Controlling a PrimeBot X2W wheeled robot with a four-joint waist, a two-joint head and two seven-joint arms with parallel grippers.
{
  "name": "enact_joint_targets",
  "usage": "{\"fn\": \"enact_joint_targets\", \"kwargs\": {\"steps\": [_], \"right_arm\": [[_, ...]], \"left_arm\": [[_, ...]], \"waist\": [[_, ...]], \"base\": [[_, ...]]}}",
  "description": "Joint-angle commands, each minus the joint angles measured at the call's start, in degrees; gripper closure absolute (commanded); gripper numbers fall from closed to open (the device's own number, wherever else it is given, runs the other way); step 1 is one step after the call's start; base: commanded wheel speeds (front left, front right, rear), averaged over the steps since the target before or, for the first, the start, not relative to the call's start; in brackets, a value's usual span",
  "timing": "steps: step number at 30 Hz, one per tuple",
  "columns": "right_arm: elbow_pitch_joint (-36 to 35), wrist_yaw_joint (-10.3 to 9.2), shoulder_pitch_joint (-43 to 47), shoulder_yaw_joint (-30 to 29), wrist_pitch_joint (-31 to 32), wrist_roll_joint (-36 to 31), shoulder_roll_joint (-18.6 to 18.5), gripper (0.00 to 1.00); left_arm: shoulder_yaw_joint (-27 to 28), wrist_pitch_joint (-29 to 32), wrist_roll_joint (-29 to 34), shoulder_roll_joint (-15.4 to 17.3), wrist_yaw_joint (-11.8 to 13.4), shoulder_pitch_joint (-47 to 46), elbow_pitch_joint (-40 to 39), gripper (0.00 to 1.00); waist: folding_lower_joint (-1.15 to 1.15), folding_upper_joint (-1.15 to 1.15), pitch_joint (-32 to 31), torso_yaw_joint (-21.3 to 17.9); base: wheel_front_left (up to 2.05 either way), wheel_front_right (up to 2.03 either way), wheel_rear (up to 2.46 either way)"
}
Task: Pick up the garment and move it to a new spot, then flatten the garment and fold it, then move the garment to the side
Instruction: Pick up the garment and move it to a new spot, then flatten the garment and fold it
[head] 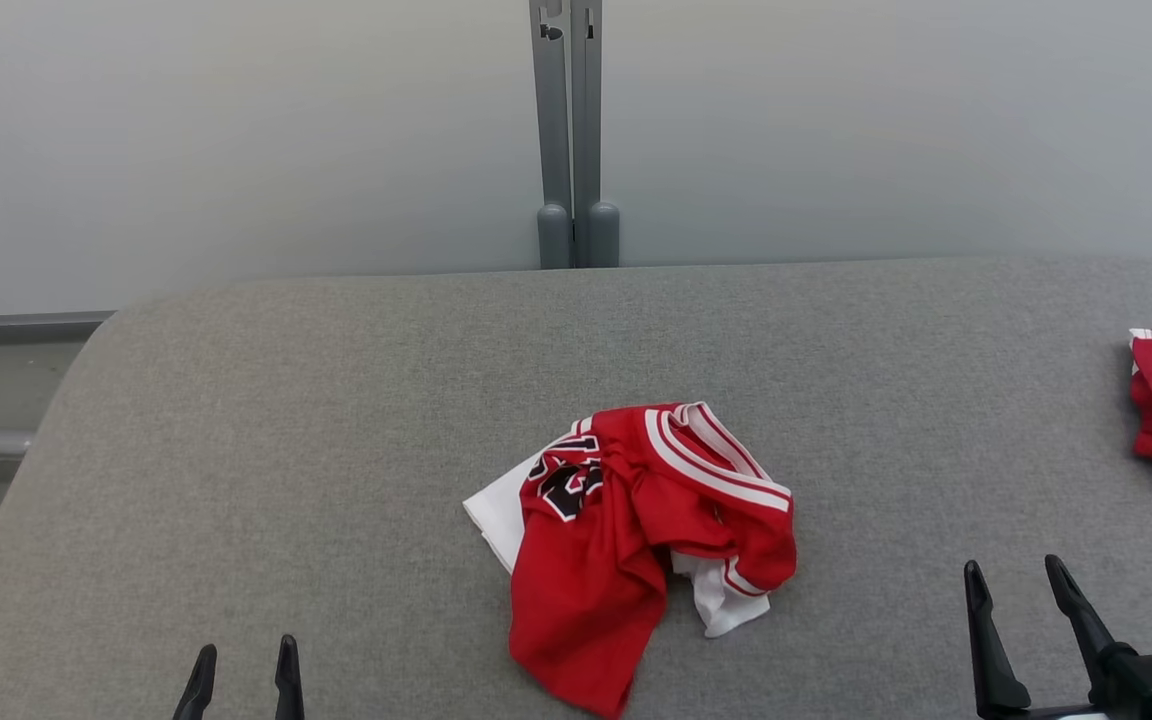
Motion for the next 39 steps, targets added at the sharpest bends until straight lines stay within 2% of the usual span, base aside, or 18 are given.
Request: {"fn": "enact_joint_targets", "kwargs": {"steps": [1, 24, 39], "right_arm": [[0.15, 0.02, 0.42, 0.10, -0.15, 0.29, -0.11, 0.00], [0.31, 0.02, -1.20, 1.54, -0.15, -0.01, -0.11, 0.00], [0.74, 0.02, -1.02, 1.78, -0.15, -0.46, -0.11, 0.00]], "left_arm": [[0.24, -0.15, 0.57, -0.12, -0.33, -0.90, -0.07, 0.00], [-2.02, -0.16, 0.69, -0.14, -0.43, -2.46, 0.62, 0.00], [-4.47, -0.17, 0.79, 1.22, -0.42, -4.34, 0.84, 0.00]], "waist": [[0.00, 0.00, 0.14, -0.08], [0.00, 0.00, 1.07, -0.78], [0.00, 0.00, 0.32, -1.88]], "base": [[0.00, 0.00, 0.00], [0.00, 0.00, 0.00], [0.00, 0.00, 0.00]]}}
